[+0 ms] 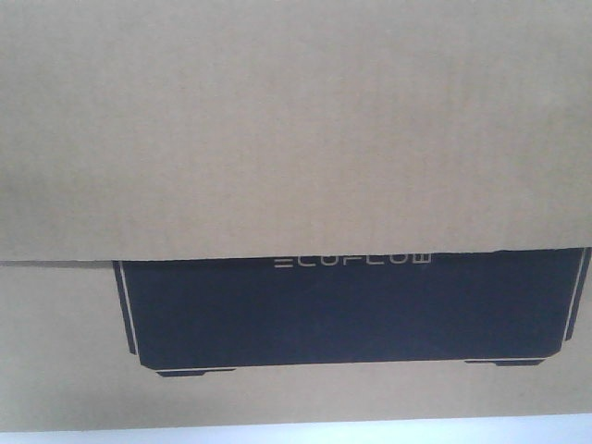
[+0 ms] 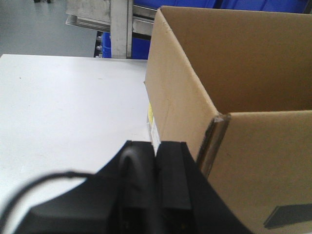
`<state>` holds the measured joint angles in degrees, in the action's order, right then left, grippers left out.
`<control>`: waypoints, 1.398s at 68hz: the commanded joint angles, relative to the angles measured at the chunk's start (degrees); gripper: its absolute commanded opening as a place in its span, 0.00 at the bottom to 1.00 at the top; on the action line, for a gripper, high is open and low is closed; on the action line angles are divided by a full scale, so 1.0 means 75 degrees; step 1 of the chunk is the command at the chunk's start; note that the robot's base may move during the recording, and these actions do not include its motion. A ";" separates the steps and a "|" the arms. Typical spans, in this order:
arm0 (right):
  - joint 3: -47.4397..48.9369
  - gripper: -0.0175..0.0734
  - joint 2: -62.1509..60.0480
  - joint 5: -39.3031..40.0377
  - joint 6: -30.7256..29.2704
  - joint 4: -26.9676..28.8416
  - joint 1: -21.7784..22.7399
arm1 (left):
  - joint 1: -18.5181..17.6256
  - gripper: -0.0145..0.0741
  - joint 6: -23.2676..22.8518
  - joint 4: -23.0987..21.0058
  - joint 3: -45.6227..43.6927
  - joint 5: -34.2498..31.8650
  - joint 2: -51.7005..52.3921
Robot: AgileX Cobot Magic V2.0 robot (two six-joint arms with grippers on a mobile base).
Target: Grab box from left shelf to table start
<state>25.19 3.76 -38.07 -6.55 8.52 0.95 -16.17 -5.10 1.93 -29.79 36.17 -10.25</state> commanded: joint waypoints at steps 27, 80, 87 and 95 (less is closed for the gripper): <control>0.0177 0.25 0.0078 0.0679 -0.0074 0.0000 0.0035 | 0.1786 0.06 0.1979 -0.1706 0.3322 -0.4041 0.1546; 0.0177 0.25 0.0078 0.0661 -0.0074 0.0000 0.0035 | 0.1786 0.06 0.1965 -0.1394 0.4177 -0.5275 0.1561; 0.0177 0.25 0.0078 0.0661 -0.0074 0.0000 0.0035 | 0.1786 0.06 0.1965 -0.1394 0.4177 -0.5275 0.1561; 0.0128 0.25 0.0078 0.0752 -0.0082 -0.0184 0.0053 | 0.1786 0.06 0.1965 -0.1394 0.4177 -0.5275 0.1561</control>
<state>25.15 3.63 -37.85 -6.55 8.28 0.95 -2.73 9.51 -8.63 1.67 1.68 0.61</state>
